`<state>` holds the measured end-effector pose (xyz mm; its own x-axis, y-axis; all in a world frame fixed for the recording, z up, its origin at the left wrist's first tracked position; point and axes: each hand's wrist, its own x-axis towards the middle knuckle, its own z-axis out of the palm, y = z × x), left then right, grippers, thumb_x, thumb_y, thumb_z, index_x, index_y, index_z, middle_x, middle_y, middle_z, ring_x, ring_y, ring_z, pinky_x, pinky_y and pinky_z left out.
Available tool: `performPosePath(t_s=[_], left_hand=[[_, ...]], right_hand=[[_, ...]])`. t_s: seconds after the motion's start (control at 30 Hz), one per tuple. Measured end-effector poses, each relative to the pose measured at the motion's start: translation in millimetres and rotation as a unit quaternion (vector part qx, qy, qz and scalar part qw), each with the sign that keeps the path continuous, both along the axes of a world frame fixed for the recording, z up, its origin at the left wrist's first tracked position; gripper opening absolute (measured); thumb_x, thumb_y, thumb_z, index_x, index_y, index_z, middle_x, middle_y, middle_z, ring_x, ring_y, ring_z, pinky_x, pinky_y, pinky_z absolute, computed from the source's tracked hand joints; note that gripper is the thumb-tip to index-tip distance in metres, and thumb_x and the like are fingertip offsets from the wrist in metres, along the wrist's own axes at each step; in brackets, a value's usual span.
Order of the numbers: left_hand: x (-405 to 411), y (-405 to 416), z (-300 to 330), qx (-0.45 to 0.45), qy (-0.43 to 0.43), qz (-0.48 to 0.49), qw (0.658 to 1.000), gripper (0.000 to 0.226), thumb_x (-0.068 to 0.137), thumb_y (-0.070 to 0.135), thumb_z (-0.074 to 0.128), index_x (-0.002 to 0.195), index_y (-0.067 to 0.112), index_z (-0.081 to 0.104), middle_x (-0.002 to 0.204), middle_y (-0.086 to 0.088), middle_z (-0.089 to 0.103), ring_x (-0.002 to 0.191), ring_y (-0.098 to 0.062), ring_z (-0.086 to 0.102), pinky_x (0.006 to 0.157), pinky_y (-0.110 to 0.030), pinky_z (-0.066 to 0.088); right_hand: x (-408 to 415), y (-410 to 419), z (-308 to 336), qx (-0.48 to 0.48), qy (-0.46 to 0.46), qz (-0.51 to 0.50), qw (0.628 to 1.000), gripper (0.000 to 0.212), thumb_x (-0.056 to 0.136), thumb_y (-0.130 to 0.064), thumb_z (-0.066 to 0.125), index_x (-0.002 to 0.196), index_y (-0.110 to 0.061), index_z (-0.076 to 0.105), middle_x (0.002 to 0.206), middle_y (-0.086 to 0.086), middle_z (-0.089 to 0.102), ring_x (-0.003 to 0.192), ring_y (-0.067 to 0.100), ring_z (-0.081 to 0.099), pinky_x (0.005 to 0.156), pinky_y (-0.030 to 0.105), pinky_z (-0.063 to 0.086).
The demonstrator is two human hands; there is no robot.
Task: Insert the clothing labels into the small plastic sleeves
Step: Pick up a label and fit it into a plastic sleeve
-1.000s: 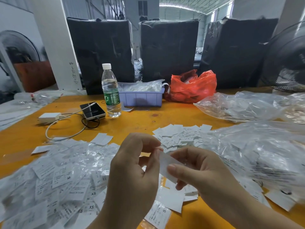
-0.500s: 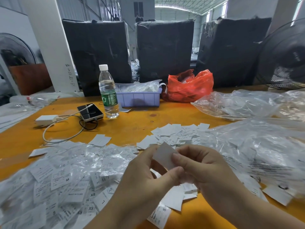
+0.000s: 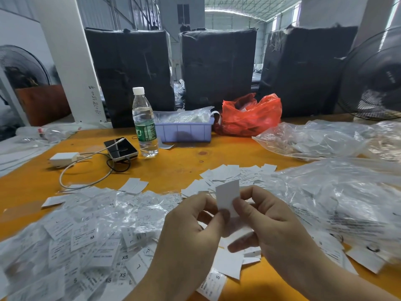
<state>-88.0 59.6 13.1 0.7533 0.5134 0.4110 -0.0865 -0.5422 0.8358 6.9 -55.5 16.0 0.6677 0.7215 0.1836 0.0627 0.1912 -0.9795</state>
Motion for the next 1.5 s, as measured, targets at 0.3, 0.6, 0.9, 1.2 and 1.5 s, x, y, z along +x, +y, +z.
performPosePath(t_s=[0.3, 0.6, 0.9, 1.2, 1.5], left_hand=[[1.1, 11.8, 1.2, -0.126, 0.013, -0.076, 0.989, 0.023, 0.075, 0.051, 0.074, 0.075, 0.028, 0.067, 0.062, 0.009, 0.064, 0.056, -0.005, 0.052, 0.059, -0.020, 0.043], [-0.1, 17.0, 3.7, -0.203, -0.014, -0.050, 0.978, 0.012, 0.080, 0.022, 0.075, 0.074, 0.020, 0.066, 0.067, -0.003, 0.069, 0.057, -0.010, 0.062, 0.051, -0.018, 0.047], [-1.5, 20.5, -0.4, -0.162, -0.036, 0.001, 0.986, 0.025, 0.079, 0.023, 0.079, 0.089, 0.037, 0.061, 0.074, 0.002, 0.069, 0.064, -0.007, 0.064, 0.057, -0.018, 0.051], [-1.8, 12.6, 5.2, -0.154, -0.025, -0.042, 0.987, 0.035, 0.070, 0.023, 0.084, 0.086, 0.042, 0.061, 0.066, -0.006, 0.063, 0.056, -0.008, 0.058, 0.052, -0.019, 0.047], [-3.5, 13.6, 7.8, -0.184, -0.022, -0.053, 0.981, 0.015, 0.075, 0.028, 0.078, 0.087, 0.032, 0.069, 0.071, 0.001, 0.069, 0.060, -0.005, 0.061, 0.055, -0.016, 0.050]], right_hand=[[1.4, -0.7, 2.2, 0.023, -0.001, -0.015, 1.000, 0.018, 0.081, -0.027, 0.060, 0.081, -0.012, 0.070, 0.076, 0.014, 0.070, 0.065, 0.026, 0.068, 0.049, 0.035, 0.055], [6.5, -3.4, 5.3, 0.031, -0.037, -0.087, 0.995, 0.014, 0.080, -0.025, 0.061, 0.082, -0.018, 0.073, 0.077, 0.009, 0.071, 0.062, 0.023, 0.066, 0.050, 0.032, 0.056], [8.8, -7.2, 3.4, 0.033, -0.153, -0.149, 0.976, 0.035, 0.091, 0.003, 0.056, 0.085, -0.032, 0.060, 0.065, 0.007, 0.064, 0.050, 0.023, 0.061, 0.049, 0.031, 0.054], [-2.4, -6.3, -1.1, -0.091, -0.301, 0.002, 0.949, 0.016, 0.082, -0.026, 0.068, 0.095, -0.033, 0.072, 0.085, -0.011, 0.068, 0.074, 0.011, 0.064, 0.056, 0.023, 0.051], [8.7, -4.5, -5.9, -0.066, -0.180, 0.002, 0.981, 0.015, 0.079, -0.033, 0.067, 0.083, -0.021, 0.075, 0.070, 0.003, 0.068, 0.064, 0.016, 0.063, 0.060, 0.030, 0.054]])
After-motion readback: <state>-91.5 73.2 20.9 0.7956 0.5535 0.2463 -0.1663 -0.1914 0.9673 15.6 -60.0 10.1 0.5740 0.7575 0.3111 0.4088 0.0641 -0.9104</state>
